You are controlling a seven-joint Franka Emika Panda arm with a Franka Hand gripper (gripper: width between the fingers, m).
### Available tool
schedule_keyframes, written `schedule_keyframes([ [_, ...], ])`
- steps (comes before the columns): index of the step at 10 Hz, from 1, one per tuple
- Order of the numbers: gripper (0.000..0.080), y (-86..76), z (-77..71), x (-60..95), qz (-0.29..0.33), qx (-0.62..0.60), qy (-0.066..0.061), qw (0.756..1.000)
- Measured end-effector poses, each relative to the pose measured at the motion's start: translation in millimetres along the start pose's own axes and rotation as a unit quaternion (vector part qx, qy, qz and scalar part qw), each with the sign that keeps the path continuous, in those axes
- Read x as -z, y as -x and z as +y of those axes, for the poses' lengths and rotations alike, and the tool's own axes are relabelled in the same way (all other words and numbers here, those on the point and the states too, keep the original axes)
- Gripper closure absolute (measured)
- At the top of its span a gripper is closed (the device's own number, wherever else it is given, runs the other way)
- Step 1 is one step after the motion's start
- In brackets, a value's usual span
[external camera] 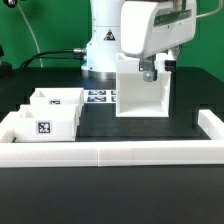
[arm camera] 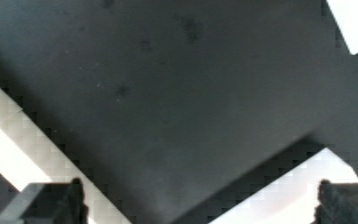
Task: Assemble drawer
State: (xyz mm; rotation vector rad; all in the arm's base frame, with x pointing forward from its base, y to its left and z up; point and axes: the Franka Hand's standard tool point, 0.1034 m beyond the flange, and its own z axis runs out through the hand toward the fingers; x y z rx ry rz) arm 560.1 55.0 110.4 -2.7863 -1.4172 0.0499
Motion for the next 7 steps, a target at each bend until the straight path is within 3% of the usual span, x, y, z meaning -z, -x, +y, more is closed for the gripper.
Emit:
schedule_keyframes([
  [7,0.0150,0.5,-1.3,0.5,0.000,-0.008,0.000,1.000],
])
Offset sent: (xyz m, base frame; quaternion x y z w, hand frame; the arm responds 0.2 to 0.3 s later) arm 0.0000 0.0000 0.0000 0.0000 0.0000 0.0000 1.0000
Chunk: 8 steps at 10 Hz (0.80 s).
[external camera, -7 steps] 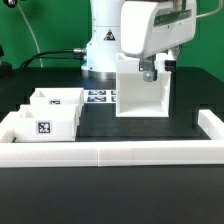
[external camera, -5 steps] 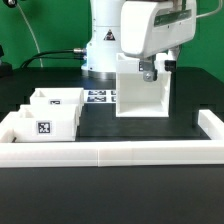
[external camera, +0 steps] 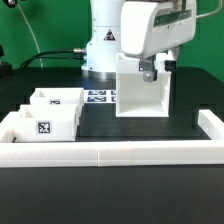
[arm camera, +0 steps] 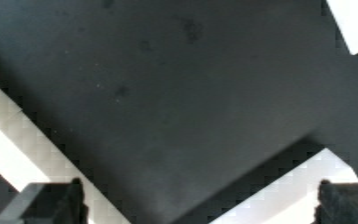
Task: Assemble drawer
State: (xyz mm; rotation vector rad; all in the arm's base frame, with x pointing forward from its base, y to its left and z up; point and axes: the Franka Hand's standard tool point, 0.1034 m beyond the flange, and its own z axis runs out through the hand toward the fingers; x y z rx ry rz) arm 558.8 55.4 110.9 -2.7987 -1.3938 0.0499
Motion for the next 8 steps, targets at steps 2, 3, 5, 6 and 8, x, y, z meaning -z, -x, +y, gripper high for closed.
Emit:
schedule_keyframes([
  [2,0.0150,9.9,-23.6,11.0,-0.001,-0.076,0.004,0.997],
  [3,0.0150,12.8,-41.1,16.9,-0.003,-0.105,0.007,0.994],
  [5,0.0150,16.9,-66.0,24.7,-0.004,-0.137,0.011,0.991],
  [6,0.0150,19.6,-72.9,25.7,0.002,-0.133,0.017,0.991],
  [8,0.0150,19.9,-71.6,24.2,0.001,-0.134,0.016,0.991],
])
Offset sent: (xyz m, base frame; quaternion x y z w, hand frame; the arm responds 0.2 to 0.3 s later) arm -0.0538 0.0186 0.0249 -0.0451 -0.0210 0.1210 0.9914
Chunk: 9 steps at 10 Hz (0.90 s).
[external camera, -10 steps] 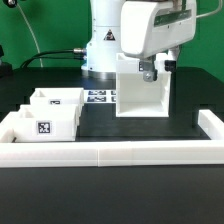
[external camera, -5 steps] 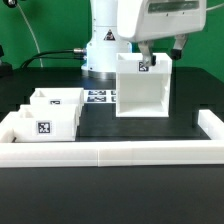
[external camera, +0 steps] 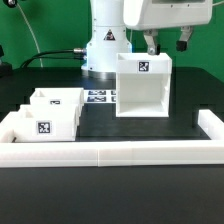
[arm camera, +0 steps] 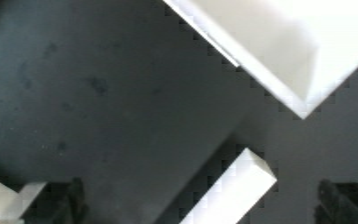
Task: Assemble drawer
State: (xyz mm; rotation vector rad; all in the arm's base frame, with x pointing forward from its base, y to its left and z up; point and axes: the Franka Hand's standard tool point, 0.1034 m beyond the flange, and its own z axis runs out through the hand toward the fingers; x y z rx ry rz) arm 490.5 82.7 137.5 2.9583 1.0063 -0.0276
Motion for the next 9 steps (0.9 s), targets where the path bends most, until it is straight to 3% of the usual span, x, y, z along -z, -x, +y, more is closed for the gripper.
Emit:
schedule_keyframes([
  [3,0.0150,0.7,-0.5,-0.1,0.001,-0.004,0.000,1.000],
  [4,0.0150,7.2,-4.2,1.5,0.013,-0.045,0.007,0.999],
  [6,0.0150,28.0,-21.8,0.4,0.010,-0.127,0.017,0.992],
  [7,0.0150,32.9,-33.1,0.0,0.012,-0.156,0.030,0.987],
  [9,0.0150,42.7,-54.3,-7.2,0.004,-0.251,0.034,0.967],
])
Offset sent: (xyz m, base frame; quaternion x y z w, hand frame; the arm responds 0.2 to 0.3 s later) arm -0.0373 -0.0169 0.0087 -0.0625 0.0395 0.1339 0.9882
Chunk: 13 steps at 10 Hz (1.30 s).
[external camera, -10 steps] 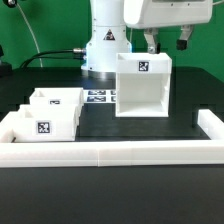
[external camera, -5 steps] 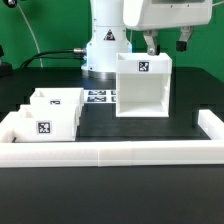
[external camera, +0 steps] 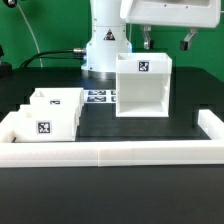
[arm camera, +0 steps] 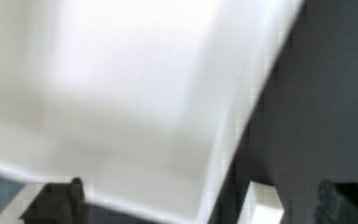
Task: Assemble drawer
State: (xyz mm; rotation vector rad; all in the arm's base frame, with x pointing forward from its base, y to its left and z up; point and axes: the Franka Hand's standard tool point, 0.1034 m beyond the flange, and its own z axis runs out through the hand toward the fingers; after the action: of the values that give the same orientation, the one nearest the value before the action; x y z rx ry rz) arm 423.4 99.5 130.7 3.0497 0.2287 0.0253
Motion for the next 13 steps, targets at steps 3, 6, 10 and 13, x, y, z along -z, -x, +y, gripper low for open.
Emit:
schedule_keyframes([
  [3,0.0150,8.7,-3.9,-8.6,-0.005,-0.033,0.002,0.999],
  [6,0.0150,9.0,-3.7,-9.0,-0.005,-0.033,0.002,0.999],
  [10,0.0150,16.4,-10.9,-23.6,0.003,-0.126,-0.055,0.991],
  [13,0.0150,19.9,-15.2,-32.7,-0.003,-0.131,-0.057,0.990],
])
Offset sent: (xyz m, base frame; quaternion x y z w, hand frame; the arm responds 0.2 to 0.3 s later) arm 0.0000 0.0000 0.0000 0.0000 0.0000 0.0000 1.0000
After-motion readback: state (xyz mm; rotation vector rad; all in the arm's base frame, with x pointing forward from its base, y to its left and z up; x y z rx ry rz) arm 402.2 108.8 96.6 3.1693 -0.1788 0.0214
